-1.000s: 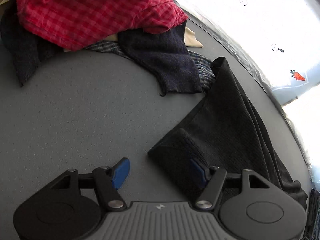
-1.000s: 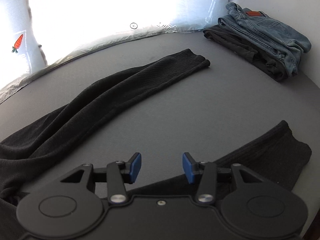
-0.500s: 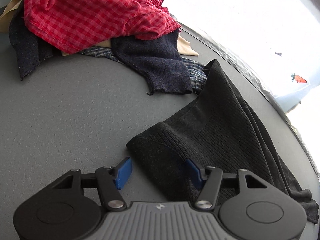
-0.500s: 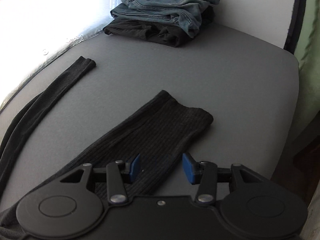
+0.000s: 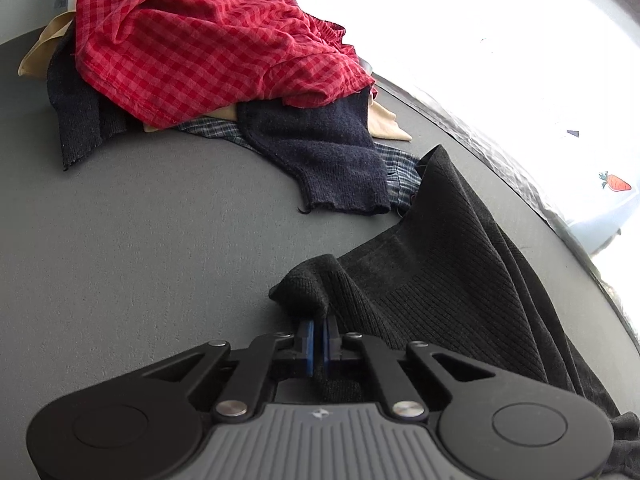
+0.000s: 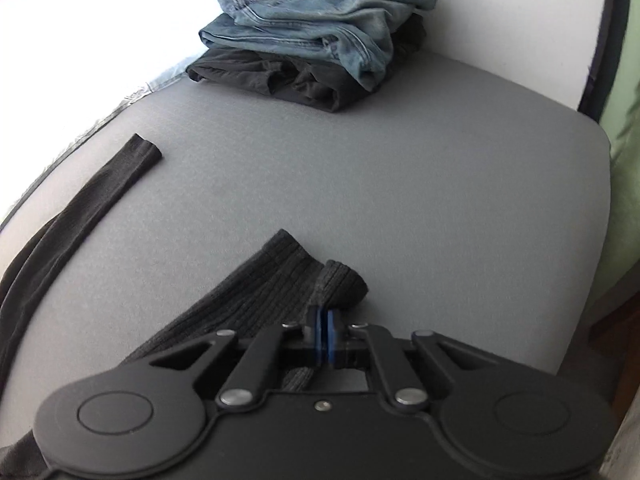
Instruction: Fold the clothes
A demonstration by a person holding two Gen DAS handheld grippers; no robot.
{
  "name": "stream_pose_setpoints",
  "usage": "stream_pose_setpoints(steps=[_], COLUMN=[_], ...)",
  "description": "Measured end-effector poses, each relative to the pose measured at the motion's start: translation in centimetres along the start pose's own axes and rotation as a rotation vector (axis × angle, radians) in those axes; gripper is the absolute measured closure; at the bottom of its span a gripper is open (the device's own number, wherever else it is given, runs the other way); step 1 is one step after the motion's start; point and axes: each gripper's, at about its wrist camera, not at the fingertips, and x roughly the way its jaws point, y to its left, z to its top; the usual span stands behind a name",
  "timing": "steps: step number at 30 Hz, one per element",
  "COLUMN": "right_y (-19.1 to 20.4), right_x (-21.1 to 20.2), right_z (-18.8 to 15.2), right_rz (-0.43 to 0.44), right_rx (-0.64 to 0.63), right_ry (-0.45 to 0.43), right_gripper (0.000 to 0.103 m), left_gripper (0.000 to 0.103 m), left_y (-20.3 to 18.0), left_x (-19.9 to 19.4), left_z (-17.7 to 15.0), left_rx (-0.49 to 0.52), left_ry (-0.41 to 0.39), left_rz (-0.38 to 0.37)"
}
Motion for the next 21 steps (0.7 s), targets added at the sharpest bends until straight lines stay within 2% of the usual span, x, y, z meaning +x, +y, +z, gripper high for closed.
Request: stream_pose_setpoints(steps=[4, 7, 8, 9, 10, 12, 15, 21], right_y=[1.6, 1.7, 1.1, 0.8, 0.7, 1.0, -0.3, -1.0], right_x=[-2.6, -5.7, -6.0, -6.1, -6.1, -5.5, -4.0, -0.2], right_z=[2.9, 5.7, 6.6, 6.9, 7.2, 6.9, 5.3, 1.5], right_rz=[0.066, 0.193, 0.241, 0.243, 0.233, 0.141, 0.131, -0.036], right_rx=[-0.016, 0.061, 0.131, 0.148, 0.148, 0.058, 0.109, -0.059], right_ry=[-0.114, -0.218, -0.222, -0.225, -0.228, -0.23, -0.15, -0.013], right_gripper=[0.101, 0.101, 0.101, 0.101, 0.101, 0.101, 0.101, 0.101], left_gripper=[0.1, 0.1, 0.1, 0.1, 0.099, 0.099, 0.099, 0.098], left_y=[-1.2, -1.7, -1.7, -1.7, -1.4, -0.5, 1.4, 4.3], left_x=[-3.7, -8.4, -9.7, -10.6, -10.9, -10.7, -9.4, -5.9], left_z=[2.6, 4.7, 5.0, 5.2, 5.0, 3.7, 1.0, -3.5], left_rx=[-0.029, -0.04, -0.033, -0.022, -0.003, 0.028, 0.022, 0.047], left_ry=[-0.078, -0.17, -0.194, -0.207, -0.202, -0.161, -0.08, 0.066], left_rz=[-0.047, -0.111, -0.113, -0.112, -0.101, -0.062, -0.007, 0.089])
